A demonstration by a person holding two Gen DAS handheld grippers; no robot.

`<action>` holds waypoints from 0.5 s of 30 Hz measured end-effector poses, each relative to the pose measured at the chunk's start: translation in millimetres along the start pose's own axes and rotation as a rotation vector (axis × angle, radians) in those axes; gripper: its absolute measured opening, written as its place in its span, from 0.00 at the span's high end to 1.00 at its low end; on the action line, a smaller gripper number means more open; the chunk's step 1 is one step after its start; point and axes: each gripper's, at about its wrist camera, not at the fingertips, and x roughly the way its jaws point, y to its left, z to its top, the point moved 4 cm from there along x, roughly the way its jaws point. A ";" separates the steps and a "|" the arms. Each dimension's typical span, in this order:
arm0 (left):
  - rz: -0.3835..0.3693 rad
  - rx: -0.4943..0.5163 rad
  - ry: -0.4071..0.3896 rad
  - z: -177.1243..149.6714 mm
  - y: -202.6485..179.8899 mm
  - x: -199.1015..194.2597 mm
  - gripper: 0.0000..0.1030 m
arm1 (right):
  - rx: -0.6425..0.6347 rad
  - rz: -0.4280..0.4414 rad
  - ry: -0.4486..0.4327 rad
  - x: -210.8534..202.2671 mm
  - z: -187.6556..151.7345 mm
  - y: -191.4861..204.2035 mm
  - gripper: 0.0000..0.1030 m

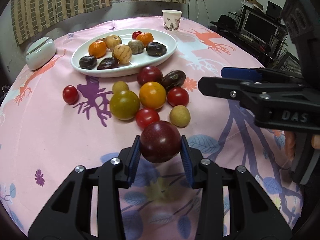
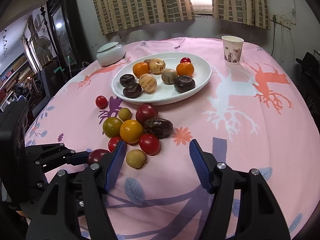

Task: Organize fruits
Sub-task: 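Grasp the dark red plum with the left tool and lift it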

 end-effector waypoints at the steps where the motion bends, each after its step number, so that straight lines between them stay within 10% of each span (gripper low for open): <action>1: 0.004 -0.002 -0.012 0.0 3.9 -3.7 0.62 | 0.002 0.008 -0.003 1.3 -0.3 -0.2 0.36; 15: -0.054 -0.099 -0.078 2.5 40.4 -23.8 0.62 | -0.076 -0.056 0.054 20.5 30.4 13.3 0.36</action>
